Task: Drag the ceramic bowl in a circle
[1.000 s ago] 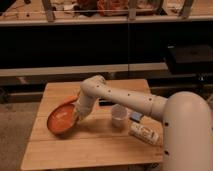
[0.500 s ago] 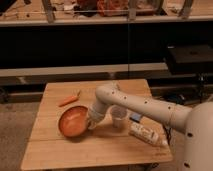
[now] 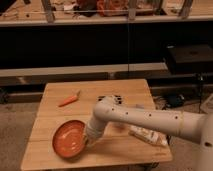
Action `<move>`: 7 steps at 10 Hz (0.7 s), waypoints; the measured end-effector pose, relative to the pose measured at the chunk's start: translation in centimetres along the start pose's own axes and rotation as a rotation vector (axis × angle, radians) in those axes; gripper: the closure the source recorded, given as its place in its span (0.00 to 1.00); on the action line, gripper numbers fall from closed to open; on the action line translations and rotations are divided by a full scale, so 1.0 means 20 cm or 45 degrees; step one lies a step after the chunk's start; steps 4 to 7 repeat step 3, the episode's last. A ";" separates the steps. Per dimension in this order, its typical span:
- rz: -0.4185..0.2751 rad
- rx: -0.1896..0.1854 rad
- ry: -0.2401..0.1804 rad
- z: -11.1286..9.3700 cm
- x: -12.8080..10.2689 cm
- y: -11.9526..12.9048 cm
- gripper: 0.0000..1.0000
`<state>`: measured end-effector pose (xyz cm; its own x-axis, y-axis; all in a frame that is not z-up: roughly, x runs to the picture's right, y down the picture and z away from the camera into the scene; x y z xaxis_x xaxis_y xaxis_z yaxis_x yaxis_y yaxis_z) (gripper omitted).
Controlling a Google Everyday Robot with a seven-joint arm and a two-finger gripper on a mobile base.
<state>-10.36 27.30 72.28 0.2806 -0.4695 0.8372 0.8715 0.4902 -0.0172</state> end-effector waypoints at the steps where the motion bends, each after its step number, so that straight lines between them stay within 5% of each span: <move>1: -0.034 -0.010 -0.004 0.03 -0.05 -0.02 1.00; 7: -0.093 -0.017 -0.015 0.08 -0.09 -0.10 1.00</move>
